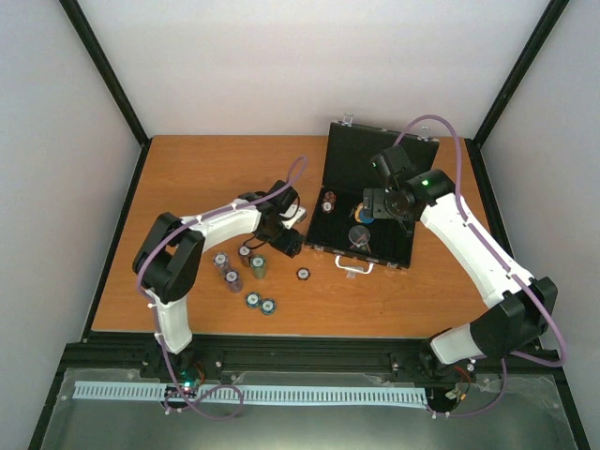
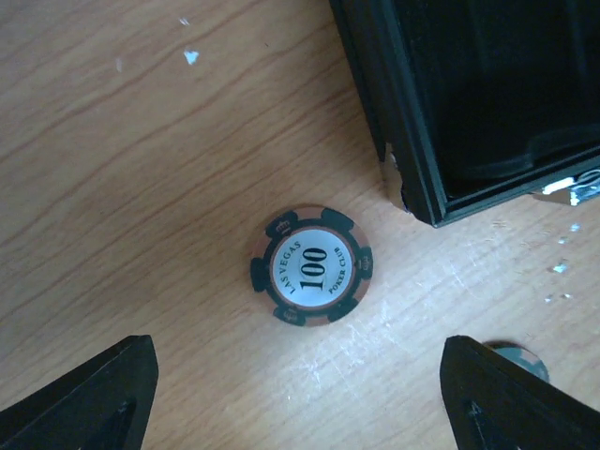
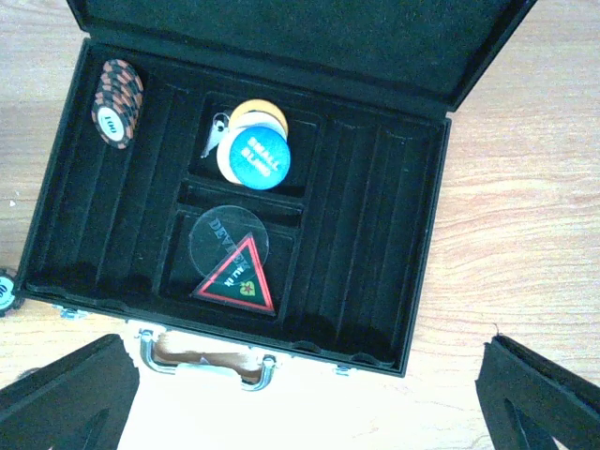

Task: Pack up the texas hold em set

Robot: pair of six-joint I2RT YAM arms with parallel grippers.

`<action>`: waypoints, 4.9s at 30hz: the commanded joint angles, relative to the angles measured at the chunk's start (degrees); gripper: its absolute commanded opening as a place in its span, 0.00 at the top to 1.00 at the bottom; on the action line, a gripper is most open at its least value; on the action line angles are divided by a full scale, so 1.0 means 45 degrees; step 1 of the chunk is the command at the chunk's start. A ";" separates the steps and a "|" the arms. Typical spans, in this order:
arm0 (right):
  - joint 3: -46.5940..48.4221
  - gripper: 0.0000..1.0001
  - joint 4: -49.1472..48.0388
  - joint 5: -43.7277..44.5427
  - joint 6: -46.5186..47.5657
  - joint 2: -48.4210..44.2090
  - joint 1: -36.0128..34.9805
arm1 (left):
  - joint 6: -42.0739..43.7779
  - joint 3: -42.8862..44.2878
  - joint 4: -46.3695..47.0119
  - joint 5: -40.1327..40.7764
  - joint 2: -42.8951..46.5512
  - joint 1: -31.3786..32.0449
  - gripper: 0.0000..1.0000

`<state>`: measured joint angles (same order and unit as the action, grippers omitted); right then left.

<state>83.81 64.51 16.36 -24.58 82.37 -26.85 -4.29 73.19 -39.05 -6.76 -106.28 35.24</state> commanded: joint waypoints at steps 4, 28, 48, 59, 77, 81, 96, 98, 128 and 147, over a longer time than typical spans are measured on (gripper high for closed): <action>-0.0535 0.00 -0.0381 -0.0666 0.0199 -0.0524 0.0358 | 0.0672 0.0932 0.0044 0.0520 -0.0773 0.0446 0.17; -0.1473 0.00 -0.0573 -0.1327 0.0786 -0.1208 0.0752 | 0.0160 0.1613 -0.0417 0.1308 -0.2457 0.0986 0.32; -0.1882 0.00 -0.0678 -0.1345 0.0748 -0.1272 0.0791 | 0.0022 0.1216 -0.0483 0.1189 -0.2244 0.0991 0.79; -0.2051 0.00 -0.0769 -0.1367 0.0710 -0.1281 0.0791 | -0.0042 0.1533 -0.0944 0.1718 -0.1641 0.0996 0.85; -0.2116 0.00 -0.0840 -0.1466 0.0678 -0.1330 0.0792 | -0.0071 0.2135 -0.1689 0.1423 -0.0541 0.0996 0.34; -0.2151 0.00 -0.0851 -0.1544 0.0659 -0.1315 0.0793 | 0.0072 0.2415 -0.2031 0.1319 -0.0908 0.0993 0.29; -0.2192 0.00 -0.0889 -0.1507 0.0785 -0.1257 0.0817 | 0.0464 0.2741 -0.2206 0.0551 -0.2175 0.0996 0.36; -0.2199 0.00 -0.0880 -0.1524 0.0790 -0.1245 0.0811 | 0.0485 0.2733 -0.2174 0.0556 -0.2323 0.0997 0.36; -0.2501 0.00 -0.1066 -0.1759 0.0688 -0.1265 0.0928 | 0.0734 0.2584 -0.2353 0.0389 -0.3588 0.0996 0.79; -0.2707 0.00 -0.1153 -0.1857 0.0641 -0.1379 0.0947 | 0.0232 0.3034 -0.3520 0.1851 -0.2205 0.0996 0.67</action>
<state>71.94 60.12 8.10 -21.67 77.93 -23.22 -2.20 85.49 -49.41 -1.15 -118.32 39.40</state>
